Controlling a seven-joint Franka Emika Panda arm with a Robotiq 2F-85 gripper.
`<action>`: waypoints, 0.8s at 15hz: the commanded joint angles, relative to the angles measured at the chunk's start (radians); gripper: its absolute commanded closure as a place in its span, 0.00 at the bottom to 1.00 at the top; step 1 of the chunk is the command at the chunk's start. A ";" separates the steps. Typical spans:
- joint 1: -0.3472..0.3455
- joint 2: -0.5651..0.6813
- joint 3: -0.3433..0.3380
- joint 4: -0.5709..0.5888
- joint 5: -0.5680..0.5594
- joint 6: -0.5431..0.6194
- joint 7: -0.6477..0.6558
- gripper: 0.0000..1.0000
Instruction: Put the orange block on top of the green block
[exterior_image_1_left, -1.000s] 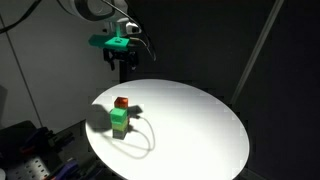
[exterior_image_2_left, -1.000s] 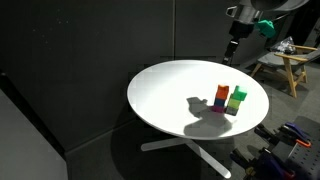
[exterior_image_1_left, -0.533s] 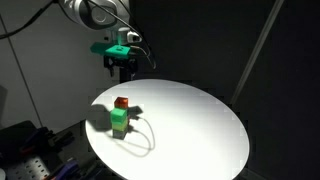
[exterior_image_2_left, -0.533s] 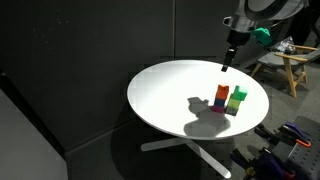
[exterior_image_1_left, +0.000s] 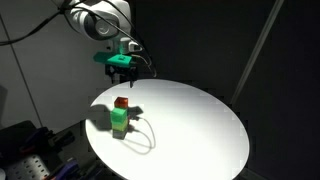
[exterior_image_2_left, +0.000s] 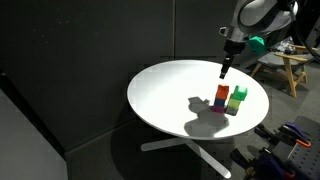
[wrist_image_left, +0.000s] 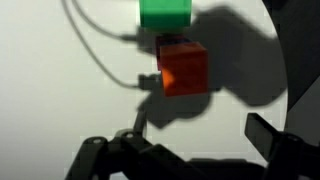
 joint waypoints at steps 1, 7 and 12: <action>-0.023 0.026 0.025 0.000 0.020 0.023 -0.047 0.00; -0.035 0.045 0.043 -0.009 0.017 0.028 -0.070 0.00; -0.049 0.059 0.045 -0.015 0.014 0.032 -0.083 0.00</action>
